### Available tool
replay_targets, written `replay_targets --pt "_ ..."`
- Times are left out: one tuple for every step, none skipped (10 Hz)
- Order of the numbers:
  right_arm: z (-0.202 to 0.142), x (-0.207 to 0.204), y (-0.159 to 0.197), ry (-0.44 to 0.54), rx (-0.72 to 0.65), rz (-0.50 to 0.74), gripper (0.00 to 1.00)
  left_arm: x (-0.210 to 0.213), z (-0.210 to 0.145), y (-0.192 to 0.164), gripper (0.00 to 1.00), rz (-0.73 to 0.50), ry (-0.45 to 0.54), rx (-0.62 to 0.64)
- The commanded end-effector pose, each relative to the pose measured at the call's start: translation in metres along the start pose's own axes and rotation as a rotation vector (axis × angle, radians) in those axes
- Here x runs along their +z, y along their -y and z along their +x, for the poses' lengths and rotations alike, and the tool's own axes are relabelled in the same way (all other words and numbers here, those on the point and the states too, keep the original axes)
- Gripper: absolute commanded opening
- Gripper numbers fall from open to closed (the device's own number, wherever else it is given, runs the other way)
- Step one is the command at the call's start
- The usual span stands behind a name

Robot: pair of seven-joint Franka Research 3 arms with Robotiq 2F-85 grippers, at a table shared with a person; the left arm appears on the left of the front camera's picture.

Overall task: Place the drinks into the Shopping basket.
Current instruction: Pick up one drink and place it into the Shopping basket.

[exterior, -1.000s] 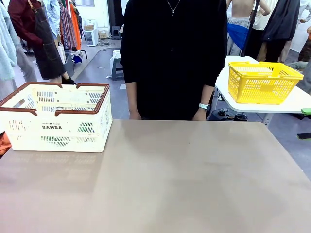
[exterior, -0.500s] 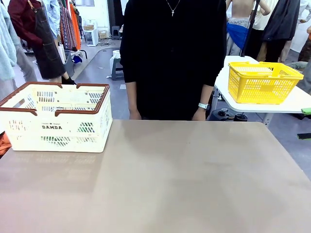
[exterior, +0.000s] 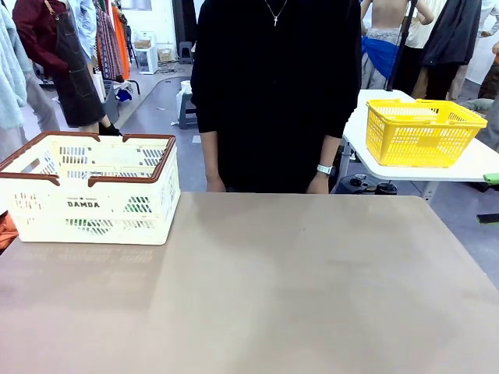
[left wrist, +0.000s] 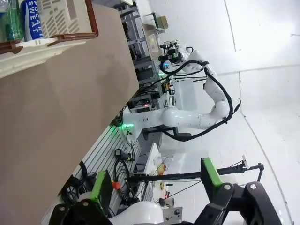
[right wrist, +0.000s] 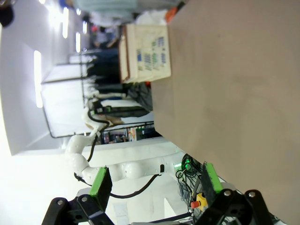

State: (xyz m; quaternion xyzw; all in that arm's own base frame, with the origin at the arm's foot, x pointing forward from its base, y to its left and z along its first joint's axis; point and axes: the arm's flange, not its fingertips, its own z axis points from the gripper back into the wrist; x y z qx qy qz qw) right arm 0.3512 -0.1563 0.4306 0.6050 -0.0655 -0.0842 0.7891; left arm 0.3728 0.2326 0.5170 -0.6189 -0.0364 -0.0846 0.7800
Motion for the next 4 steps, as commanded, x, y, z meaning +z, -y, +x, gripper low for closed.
replay_targets --pt "0.0001 0.0025 -0.0048 -0.009 -0.008 -0.002 1.00 0.0025 -0.0021 -0.0017 1.00 0.007 -0.006 -0.012" --pt "0.0001 0.0025 -0.0048 -0.009 -0.008 -0.002 1.00 0.0025 -0.0021 -0.0017 1.00 0.007 -0.006 -0.012" --pt "0.0001 0.0025 -0.0048 -0.009 -0.008 -0.002 1.00 0.0025 -0.0021 -0.0017 1.00 0.007 -0.006 -0.012" --pt "0.0001 0.0025 -0.0048 -0.009 -0.008 -0.002 1.00 0.0025 -0.0021 -0.0017 1.00 0.007 -0.006 -0.012"
